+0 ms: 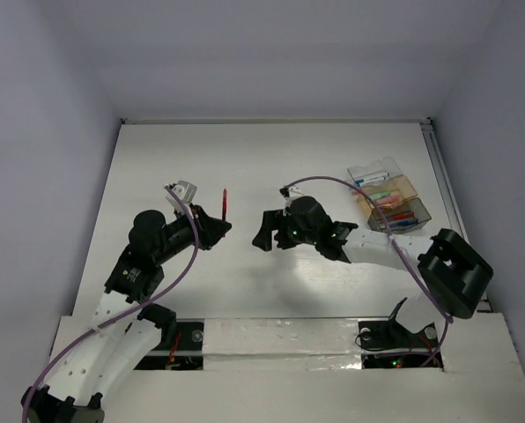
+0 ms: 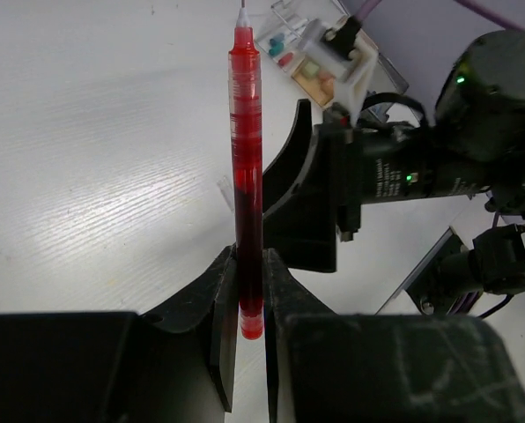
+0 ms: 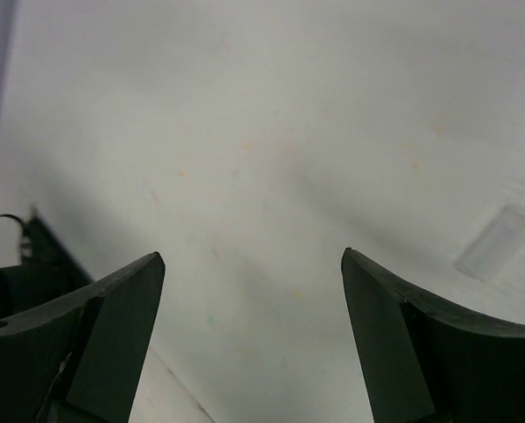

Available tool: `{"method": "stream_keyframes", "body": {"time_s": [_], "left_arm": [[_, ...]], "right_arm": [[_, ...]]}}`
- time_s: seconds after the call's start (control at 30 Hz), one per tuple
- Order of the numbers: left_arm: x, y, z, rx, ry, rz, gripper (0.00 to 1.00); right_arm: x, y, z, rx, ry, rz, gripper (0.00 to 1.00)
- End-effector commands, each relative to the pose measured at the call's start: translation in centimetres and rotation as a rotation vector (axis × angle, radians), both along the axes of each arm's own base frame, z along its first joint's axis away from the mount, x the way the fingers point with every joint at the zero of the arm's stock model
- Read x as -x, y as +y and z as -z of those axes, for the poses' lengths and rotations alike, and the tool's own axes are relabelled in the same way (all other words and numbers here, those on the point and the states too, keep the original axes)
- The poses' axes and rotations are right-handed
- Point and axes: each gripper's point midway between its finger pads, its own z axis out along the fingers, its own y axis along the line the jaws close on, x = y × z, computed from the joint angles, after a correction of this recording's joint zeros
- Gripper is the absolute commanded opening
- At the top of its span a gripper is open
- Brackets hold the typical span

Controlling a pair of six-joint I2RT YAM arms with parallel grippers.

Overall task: Sort the stationery into containers
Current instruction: Close the pen cap on the pen.

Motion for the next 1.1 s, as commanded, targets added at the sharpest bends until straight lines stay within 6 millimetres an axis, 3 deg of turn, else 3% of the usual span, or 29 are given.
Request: {"method": "stream_keyframes", "body": {"time_s": [0.0,0.2,0.43,0.5,1.07], "left_arm": [[-0.2,0.1,-1.4,0.008,-0.052,-0.002,0.0],[-0.1,0.0,-1.3,0.008,-0.051,0.008,0.0],[-0.1,-0.1,-1.2,0.008,-0.044,0.013,0.0],[-0.1,-0.1,-1.1,0.006,-0.042,0.014,0.0],[-0.1,-0.1,-1.0,0.006,-0.041,0.017,0.0]], "right_arm": [[-0.9,-0.8,1.9,0.105,-0.004,0.047,0.87],[-2.0,-1.6,5.3,0.227,0.031,0.1,0.87],[-2.6,-2.5,7.9,0.309,0.053,0.144,0.87],[-2.7,-3.5,8.5,0.362,0.06,0.177,0.87],[-3.8,-7.5,9.0,0.48,0.043,0.289,0.85]]}}
